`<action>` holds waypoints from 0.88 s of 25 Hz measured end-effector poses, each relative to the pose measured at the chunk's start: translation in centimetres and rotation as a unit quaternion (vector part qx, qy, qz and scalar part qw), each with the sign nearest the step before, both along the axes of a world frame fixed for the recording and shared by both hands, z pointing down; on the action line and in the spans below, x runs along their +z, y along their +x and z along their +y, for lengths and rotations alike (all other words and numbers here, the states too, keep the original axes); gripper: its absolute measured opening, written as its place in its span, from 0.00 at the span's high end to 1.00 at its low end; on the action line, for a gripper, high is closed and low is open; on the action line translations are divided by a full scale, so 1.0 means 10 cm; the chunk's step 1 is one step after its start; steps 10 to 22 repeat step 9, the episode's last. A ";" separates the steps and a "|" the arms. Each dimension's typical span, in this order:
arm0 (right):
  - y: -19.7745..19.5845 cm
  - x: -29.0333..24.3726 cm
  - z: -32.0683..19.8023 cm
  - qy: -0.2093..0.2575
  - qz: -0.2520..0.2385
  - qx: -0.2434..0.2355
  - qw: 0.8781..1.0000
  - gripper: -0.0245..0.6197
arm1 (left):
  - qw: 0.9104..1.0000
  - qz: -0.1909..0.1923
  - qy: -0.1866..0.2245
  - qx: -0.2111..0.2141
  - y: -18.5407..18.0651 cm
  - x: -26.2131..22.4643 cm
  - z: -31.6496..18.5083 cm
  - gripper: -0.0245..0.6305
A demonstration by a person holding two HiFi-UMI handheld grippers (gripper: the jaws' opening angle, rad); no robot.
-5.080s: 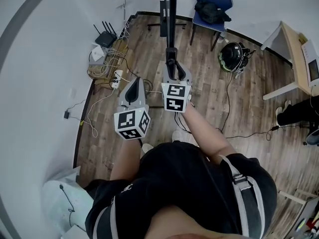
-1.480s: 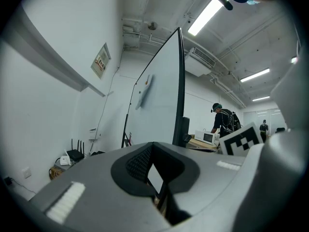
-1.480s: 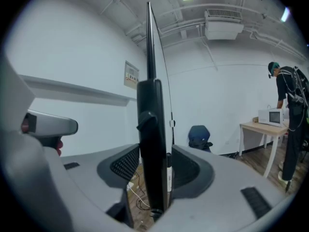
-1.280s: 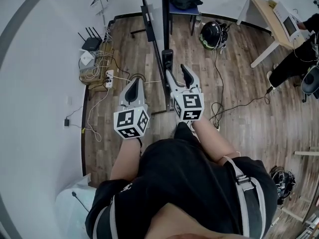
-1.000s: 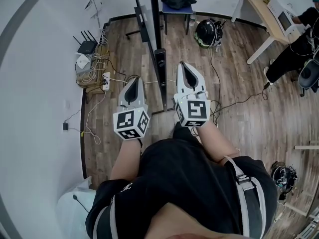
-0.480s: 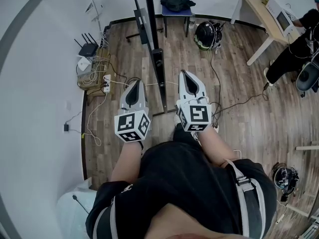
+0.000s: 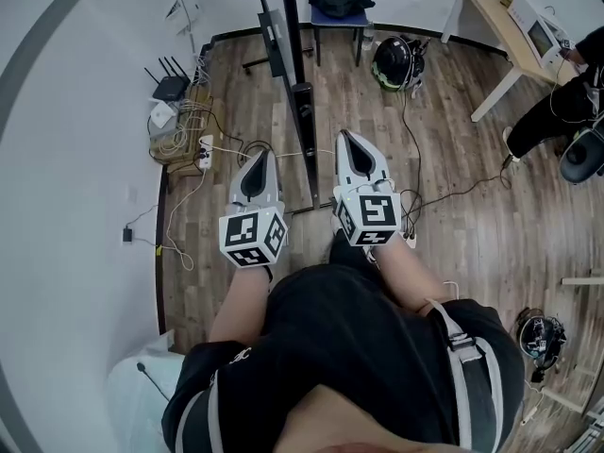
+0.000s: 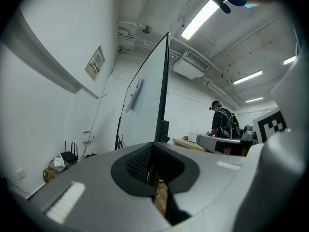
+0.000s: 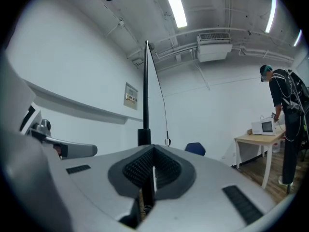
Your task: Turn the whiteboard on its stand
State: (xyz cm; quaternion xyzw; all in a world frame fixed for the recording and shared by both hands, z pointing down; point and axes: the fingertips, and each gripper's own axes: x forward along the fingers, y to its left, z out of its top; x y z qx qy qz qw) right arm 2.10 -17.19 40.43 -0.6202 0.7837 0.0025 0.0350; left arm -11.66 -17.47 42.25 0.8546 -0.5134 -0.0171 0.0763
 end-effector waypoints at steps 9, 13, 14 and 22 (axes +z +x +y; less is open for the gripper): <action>-0.06 -0.01 0.03 -0.001 0.007 -0.012 1.000 0.95 | 1.000 0.007 0.000 0.005 0.03 -0.01 0.03 0.95; -0.06 -0.01 0.03 -0.001 0.007 -0.012 1.000 0.95 | 1.000 0.007 0.000 0.005 0.03 -0.01 0.03 0.95; -0.06 -0.01 0.03 -0.001 0.007 -0.012 1.000 0.95 | 1.000 0.007 0.000 0.005 0.03 -0.01 0.03 0.95; -0.06 -0.01 0.03 -0.001 0.007 -0.012 1.000 0.95 | 1.000 0.007 0.000 0.005 0.03 -0.01 0.03 0.95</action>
